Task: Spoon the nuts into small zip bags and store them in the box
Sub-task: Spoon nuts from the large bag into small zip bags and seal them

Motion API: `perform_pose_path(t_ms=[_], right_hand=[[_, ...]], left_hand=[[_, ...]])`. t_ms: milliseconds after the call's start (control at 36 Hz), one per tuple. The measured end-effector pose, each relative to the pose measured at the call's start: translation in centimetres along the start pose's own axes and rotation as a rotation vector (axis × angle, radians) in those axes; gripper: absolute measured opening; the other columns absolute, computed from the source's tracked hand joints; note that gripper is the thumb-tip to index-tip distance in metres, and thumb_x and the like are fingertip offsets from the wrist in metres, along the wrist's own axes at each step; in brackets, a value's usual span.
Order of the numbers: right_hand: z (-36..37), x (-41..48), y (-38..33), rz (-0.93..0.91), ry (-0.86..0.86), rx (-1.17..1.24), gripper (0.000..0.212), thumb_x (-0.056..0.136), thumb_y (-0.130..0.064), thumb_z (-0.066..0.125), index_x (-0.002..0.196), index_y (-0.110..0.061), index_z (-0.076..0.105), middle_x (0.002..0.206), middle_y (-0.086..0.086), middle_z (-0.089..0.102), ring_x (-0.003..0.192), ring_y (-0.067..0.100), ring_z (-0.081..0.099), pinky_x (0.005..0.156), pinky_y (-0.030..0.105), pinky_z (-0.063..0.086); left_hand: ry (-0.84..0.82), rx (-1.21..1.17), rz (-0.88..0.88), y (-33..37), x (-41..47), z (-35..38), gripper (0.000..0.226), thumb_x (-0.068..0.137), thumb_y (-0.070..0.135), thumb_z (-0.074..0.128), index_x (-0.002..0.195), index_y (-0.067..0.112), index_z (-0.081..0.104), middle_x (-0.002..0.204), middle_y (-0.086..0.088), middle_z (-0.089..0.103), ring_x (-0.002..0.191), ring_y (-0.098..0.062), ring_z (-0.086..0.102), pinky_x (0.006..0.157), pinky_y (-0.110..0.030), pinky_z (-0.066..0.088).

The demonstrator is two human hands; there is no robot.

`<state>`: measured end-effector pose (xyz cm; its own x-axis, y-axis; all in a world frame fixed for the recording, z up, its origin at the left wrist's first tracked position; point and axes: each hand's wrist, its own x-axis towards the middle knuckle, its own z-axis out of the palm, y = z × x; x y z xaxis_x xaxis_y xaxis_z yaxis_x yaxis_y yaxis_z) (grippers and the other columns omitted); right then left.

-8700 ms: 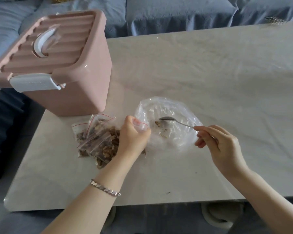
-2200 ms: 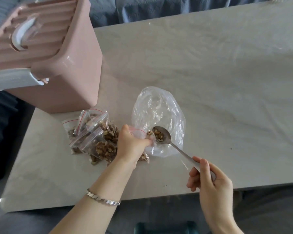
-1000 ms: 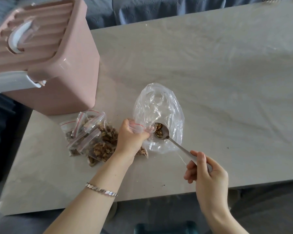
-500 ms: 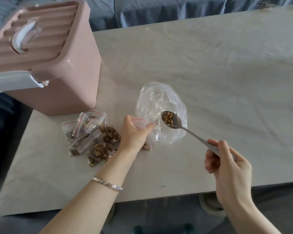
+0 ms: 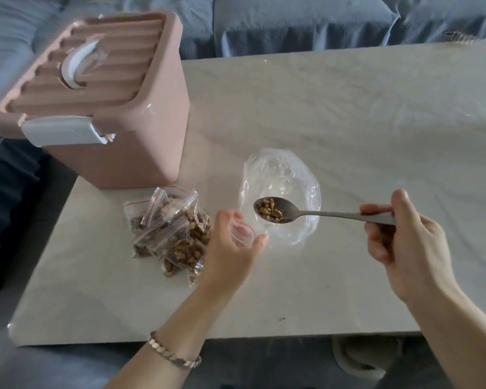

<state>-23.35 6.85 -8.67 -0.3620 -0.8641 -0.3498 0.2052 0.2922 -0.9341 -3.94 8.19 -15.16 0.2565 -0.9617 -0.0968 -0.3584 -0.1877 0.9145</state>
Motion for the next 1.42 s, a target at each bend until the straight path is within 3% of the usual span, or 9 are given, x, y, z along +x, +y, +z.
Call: perform_pose_path(t_ms=[139, 306, 417, 583, 667, 750, 972, 1222, 1417], right_hand=[[1.5, 0.6, -1.9, -0.064, -0.069, -0.129, 0.049, 0.098, -0.032, 0.038, 0.064, -0.005, 0.06, 0.036, -0.003, 0.042, 0.027, 0.01, 0.026, 0.031, 0.013, 0.019], [3.2, 0.7, -4.2, -0.223, -0.14, -0.286, 0.05, 0.098, -0.032, 0.037, 0.061, -0.007, 0.06, 0.034, -0.002, 0.042, 0.026, 0.011, 0.028, 0.031, 0.013, 0.021], [4.3, 0.0, -5.2, -0.369, -0.21, -0.43, 0.05, 0.098, -0.031, 0.036, 0.06, -0.009, 0.059, 0.035, -0.002, 0.044, 0.026, 0.011, 0.031, 0.032, 0.013, 0.024], [5.0, -2.0, -4.6, -0.788, -0.399, -0.648, 0.045, 0.093, -0.048, 0.04, 0.061, -0.024, 0.061, 0.048, -0.007, 0.053, 0.037, 0.009, 0.045, 0.039, 0.011, 0.03], [5.1, -2.8, -4.1, -1.097, -0.512, -0.78, 0.06, 0.094, -0.049, 0.035, 0.061, -0.008, 0.063, 0.045, -0.011, 0.047, 0.045, 0.014, 0.05, 0.042, 0.02, 0.037], [4.8, -2.8, -3.5, -1.252, -0.537, -0.808, 0.065, 0.097, -0.043, 0.032, 0.06, 0.001, 0.063, 0.047, 0.004, 0.048, 0.042, 0.025, 0.045, 0.042, 0.033, 0.035], [4.0, -2.6, -2.5, -1.308, -0.553, -0.702, 0.061, 0.099, -0.039, 0.033, 0.065, -0.003, 0.068, 0.051, -0.007, 0.041, 0.048, 0.016, 0.041, 0.04, 0.023, 0.033], [3.3, -1.9, -1.2, -1.265, -0.562, -0.65, 0.058, 0.099, -0.037, 0.034, 0.07, -0.003, 0.069, 0.059, -0.016, 0.039, 0.05, 0.011, 0.044, 0.044, 0.014, 0.035], [0.5, -0.9, -0.6, -1.208, -0.349, -0.472, 0.033, 0.099, -0.034, 0.038, 0.089, -0.013, 0.062, 0.055, 0.005, 0.053, 0.05, 0.006, 0.049, 0.047, 0.022, 0.04]], left_hand=[[-0.005, -0.072, -0.064, 0.2, 0.3, 0.1, 0.048, 0.074, 0.023, 0.074, 0.114, 0.019, 0.048, 0.089, 0.01, 0.053, 0.079, 0.0, 0.053, 0.064, -0.004, 0.041], [0.023, 0.004, 0.032, 0.1, 0.3, -0.2, 0.038, 0.076, 0.025, 0.072, 0.103, 0.023, 0.046, 0.086, 0.008, 0.053, 0.08, -0.006, 0.054, 0.072, -0.018, 0.042], [0.043, 0.042, 0.18, 0.1, 0.7, -0.3, 0.033, 0.075, 0.019, 0.073, 0.094, 0.018, 0.046, 0.083, 0.002, 0.055, 0.077, -0.012, 0.054, 0.069, -0.016, 0.041], [0.069, 0.061, 0.246, 0.2, 0.8, -0.2, 0.033, 0.073, 0.02, 0.076, 0.089, 0.019, 0.047, 0.077, 0.01, 0.053, 0.071, -0.004, 0.053, 0.065, -0.008, 0.038], [0.079, 0.019, 0.223, 0.4, 0.6, -0.2, 0.037, 0.073, 0.015, 0.076, 0.086, 0.027, 0.043, 0.075, 0.013, 0.053, 0.071, 0.005, 0.055, 0.065, -0.003, 0.037], [0.086, 0.004, 0.222, 0.5, 0.6, -0.3, 0.041, 0.074, 0.013, 0.076, 0.085, 0.032, 0.041, 0.078, 0.018, 0.054, 0.077, 0.015, 0.054, 0.068, 0.0, 0.035], [0.086, -0.038, 0.151, 0.0, 1.1, -0.3, 0.031, 0.073, 0.02, 0.075, 0.087, 0.021, 0.047, 0.08, -0.001, 0.063, 0.073, -0.008, 0.062, 0.067, -0.017, 0.046], [0.073, 0.006, 0.179, 0.4, 1.2, -0.1, 0.032, 0.073, 0.014, 0.075, 0.088, 0.013, 0.047, 0.073, 0.009, 0.061, 0.067, -0.006, 0.06, 0.061, -0.009, 0.041], [0.184, -0.047, 0.07, -0.2, 1.5, -1.1, 0.032, 0.077, 0.021, 0.072, 0.094, 0.018, 0.044, 0.082, 0.007, 0.057, 0.078, -0.006, 0.056, 0.067, -0.005, 0.037]])
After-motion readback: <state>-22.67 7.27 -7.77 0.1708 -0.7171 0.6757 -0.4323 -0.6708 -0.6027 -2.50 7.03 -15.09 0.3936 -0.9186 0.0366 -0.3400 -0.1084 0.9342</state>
